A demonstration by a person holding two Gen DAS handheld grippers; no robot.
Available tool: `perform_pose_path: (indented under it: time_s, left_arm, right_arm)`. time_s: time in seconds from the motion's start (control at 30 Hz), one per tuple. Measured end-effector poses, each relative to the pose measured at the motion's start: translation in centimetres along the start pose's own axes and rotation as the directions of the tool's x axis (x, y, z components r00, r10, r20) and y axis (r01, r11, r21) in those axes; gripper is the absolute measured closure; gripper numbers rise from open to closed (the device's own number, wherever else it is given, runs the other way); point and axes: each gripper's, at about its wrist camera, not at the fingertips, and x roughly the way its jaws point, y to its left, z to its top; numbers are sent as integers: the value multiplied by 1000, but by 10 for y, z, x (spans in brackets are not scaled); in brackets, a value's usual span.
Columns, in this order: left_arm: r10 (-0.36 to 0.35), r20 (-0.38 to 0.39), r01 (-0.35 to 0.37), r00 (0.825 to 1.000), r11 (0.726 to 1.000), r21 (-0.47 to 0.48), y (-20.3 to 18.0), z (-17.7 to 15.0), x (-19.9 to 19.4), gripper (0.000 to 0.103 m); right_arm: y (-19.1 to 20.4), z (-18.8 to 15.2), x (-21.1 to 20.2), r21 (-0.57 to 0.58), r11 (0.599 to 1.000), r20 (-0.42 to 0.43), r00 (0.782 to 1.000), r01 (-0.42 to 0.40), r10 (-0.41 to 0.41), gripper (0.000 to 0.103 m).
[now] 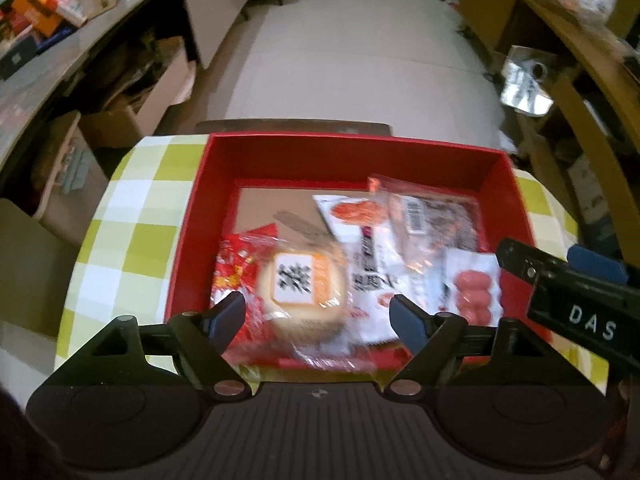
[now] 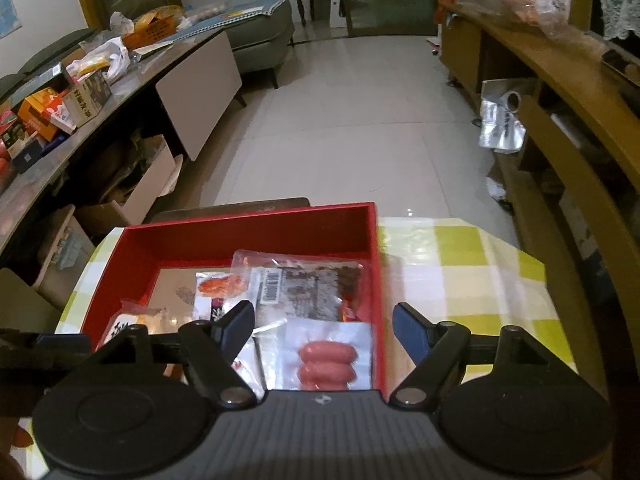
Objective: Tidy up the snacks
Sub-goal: 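Move left tool onto the waffle pastry pack while right tool reaches the sauce sachet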
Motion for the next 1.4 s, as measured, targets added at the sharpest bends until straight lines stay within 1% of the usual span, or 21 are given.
perform_pose_path:
  time_s: [0.2, 0.33, 0.4, 0.47, 0.53, 0.6, 0.67, 0.73, 0.87, 0.97, 1.0, 1.07, 1.1, 1.17, 1.2, 1.23, 1.3, 1.4]
  left_arm:
    - [-56, -16, 57, 998, 996, 75, -27, -25, -14, 18]
    - [-100, -61, 106, 993, 989, 106, -48, -43, -12, 16]
    - [-104, -85, 114, 991, 985, 130, -61, -50, -7, 16]
    - [-100, -111, 116, 989, 981, 154, -76, -56, 1, 13]
    - [-114, -148, 135, 982, 980, 144, -85, -61, 11, 8]
    - [-122, -185, 147, 975, 981, 125, -93, -63, 22, 8]
    - [-141, -212, 163, 967, 983, 89, -98, -64, 31, 8]
    - [-161, -223, 176, 961, 983, 53, -102, -62, 38, 5]
    - [-145, -210, 144, 967, 989, -18, -108, -58, 53, 2]
    - [-129, -227, 125, 965, 992, -33, -116, -59, 67, 1]
    - [-113, -235, 108, 966, 994, -32, -119, -61, 71, 1]
    - [-59, -228, 57, 972, 998, -16, -122, -66, 74, 2]
    - [-41, -230, 41, 972, 999, -3, -122, -68, 75, 6]
    - [-30, -228, 34, 973, 999, 12, -119, -72, 72, 11]
    - [-20, -225, 25, 974, 999, 21, -116, -73, 70, 17]
    - [-3, -223, 10, 975, 999, 31, -113, -74, 66, 18]
    - [7, -231, 2, 973, 999, 37, -102, -80, 62, 18]
    - [26, -235, -15, 972, 999, 49, -82, -94, 50, 19]
  right_arm:
    - [-11, -19, -27, -42, 998, -13, 998, 55, -55, 21]
    - [-29, -38, -49, -24, 997, -16, 997, 80, -80, 21]
    - [-37, -46, -58, -9, 996, -19, 996, 88, -88, 21]
    - [-43, -54, -66, -4, 995, -21, 995, 95, -95, 21]
    - [-50, -60, -71, 17, 994, -20, 994, 107, -107, 21]
    - [-61, -62, -74, 40, 995, -21, 995, 94, -93, 21]
    - [-71, -62, -79, 74, 994, 0, 997, 83, -84, 21]
    - [-78, -62, -80, 82, 993, 0, 996, 84, -85, 21]
    - [-84, -67, -77, 75, 994, -18, 996, 84, -83, 21]
    - [-86, -70, -76, 64, 994, -25, 996, 83, -82, 21]
    - [-87, -70, -76, 65, 995, -27, 996, 82, -80, 21]
    - [-88, -72, -73, 57, 994, -38, 996, 88, -86, 21]
    - [-88, -73, -72, 52, 995, -44, 995, 90, -87, 21]
    - [-87, -76, -72, 38, 995, -53, 995, 89, -87, 21]
    - [-86, -78, -72, 32, 995, -58, 994, 89, -87, 21]
    - [-86, -79, -72, 29, 996, -66, 994, 87, -85, 21]
    - [-81, -84, -71, 19, 998, -91, 994, 64, -62, 21]
    - [-68, -98, -63, -41, 999, -149, 989, 15, -21, 21]
